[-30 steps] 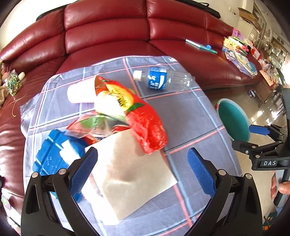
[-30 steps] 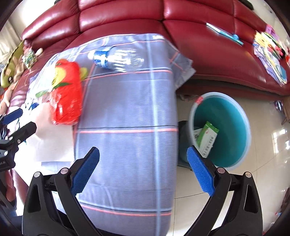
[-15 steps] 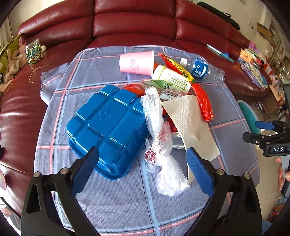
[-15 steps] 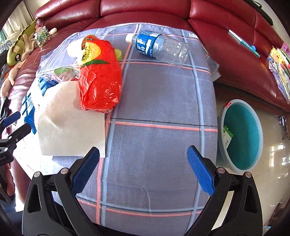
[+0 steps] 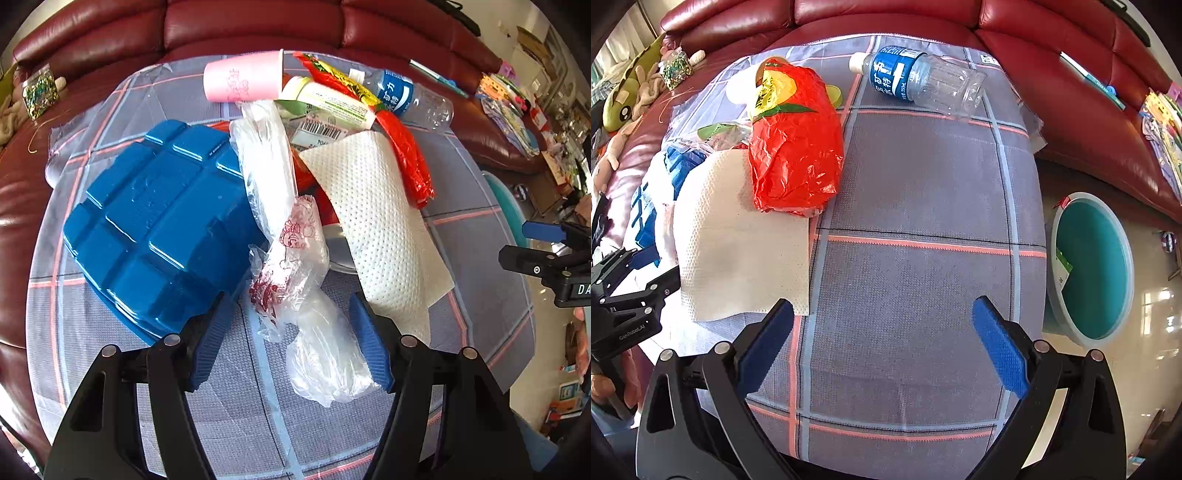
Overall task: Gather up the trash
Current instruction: 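Move the right gripper back to the table toward the white paper towel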
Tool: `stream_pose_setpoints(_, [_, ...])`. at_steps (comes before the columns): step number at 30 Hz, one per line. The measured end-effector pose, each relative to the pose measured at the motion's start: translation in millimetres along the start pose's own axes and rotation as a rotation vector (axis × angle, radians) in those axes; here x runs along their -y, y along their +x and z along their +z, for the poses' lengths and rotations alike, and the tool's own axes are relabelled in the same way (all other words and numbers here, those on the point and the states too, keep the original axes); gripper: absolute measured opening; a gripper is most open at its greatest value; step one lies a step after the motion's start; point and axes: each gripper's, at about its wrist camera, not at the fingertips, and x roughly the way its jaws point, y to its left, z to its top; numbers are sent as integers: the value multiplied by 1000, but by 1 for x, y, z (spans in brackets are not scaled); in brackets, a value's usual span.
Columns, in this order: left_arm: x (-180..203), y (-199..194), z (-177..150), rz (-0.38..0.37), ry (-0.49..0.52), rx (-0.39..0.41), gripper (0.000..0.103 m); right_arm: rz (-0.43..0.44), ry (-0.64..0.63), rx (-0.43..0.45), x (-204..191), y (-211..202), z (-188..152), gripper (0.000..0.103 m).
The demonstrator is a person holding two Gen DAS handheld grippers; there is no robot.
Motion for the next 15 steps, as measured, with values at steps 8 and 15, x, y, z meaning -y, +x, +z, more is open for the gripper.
stream_pose_setpoints(8, [-9, -25, -3, 0, -5, 47, 26, 42, -26, -13, -21, 3, 2, 93])
stream_pose_setpoints(15, [-31, -58, 6, -16, -24, 120, 26, 147, -100, -29, -73, 19, 10, 93])
